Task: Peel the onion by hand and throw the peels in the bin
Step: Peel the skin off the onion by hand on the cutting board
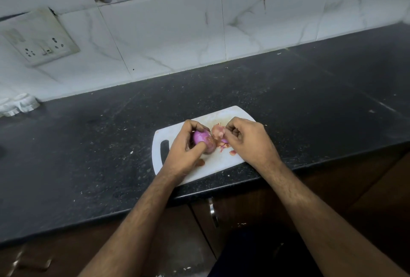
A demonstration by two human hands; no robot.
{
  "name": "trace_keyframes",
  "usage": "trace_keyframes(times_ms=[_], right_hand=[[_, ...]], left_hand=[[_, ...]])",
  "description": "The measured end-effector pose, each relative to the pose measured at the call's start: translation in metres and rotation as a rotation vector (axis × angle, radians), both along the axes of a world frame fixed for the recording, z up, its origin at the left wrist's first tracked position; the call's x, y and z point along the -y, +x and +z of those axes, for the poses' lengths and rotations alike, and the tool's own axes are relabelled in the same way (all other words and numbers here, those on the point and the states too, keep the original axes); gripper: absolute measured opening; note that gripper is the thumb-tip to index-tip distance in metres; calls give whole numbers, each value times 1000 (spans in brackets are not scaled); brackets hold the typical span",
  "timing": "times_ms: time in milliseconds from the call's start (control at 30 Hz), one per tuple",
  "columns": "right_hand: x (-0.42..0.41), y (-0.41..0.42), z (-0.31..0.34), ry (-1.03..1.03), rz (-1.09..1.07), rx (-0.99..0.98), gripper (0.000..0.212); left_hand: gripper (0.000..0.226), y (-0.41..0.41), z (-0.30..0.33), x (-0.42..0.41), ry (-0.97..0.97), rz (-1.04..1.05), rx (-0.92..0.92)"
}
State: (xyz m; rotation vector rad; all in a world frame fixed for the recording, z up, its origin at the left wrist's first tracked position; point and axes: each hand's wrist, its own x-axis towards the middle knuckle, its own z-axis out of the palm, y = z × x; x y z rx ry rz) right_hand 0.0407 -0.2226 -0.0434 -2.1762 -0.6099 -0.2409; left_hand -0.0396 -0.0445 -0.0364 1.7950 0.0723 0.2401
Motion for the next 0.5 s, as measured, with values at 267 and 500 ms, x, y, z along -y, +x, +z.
trace_keyframes(times_ms=[267,500], right_hand=[[3,-4,-2,-11,172,106,19],[2,0,-2,-116,212,72,19]], left_hand=[[38,-1,1,1,23,-3,2],[44,0,0,0,27,-55,77]])
